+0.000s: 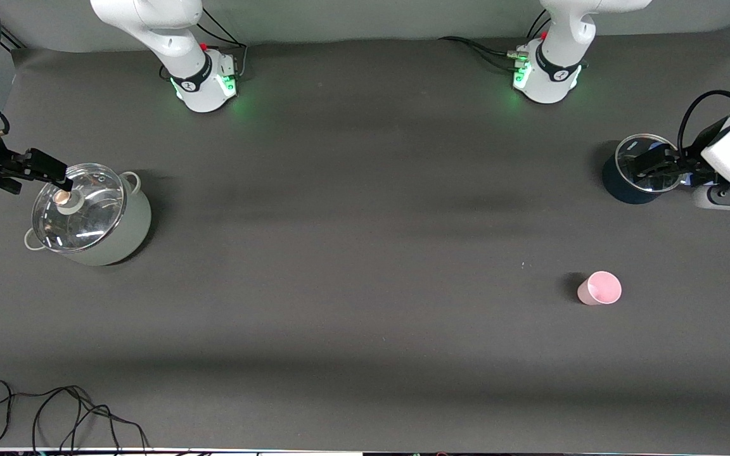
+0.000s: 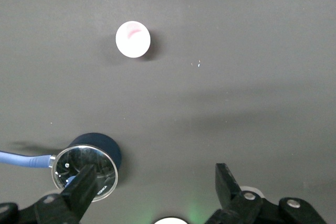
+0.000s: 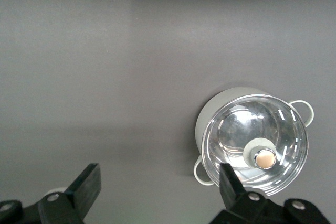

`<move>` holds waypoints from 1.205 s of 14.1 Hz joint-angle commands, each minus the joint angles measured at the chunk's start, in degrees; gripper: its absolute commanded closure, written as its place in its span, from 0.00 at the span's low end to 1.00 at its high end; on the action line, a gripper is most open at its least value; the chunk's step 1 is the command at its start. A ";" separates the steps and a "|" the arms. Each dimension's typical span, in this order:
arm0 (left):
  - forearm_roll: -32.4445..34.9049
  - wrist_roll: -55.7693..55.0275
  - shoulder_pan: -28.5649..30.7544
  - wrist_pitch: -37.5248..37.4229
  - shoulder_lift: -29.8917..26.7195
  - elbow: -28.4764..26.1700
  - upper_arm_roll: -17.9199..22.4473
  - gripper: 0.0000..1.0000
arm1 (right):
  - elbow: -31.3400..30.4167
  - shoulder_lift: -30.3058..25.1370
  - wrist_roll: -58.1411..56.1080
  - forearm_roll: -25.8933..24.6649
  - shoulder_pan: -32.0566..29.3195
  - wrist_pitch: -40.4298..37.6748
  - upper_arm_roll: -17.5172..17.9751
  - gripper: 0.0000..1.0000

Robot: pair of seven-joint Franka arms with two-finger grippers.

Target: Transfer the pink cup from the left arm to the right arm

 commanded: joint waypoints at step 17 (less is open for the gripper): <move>-39.40 91.78 30.20 2.54 32.56 12.79 0.81 0.00 | 0.68 0.30 -0.10 -0.64 0.80 -0.43 -0.56 0.00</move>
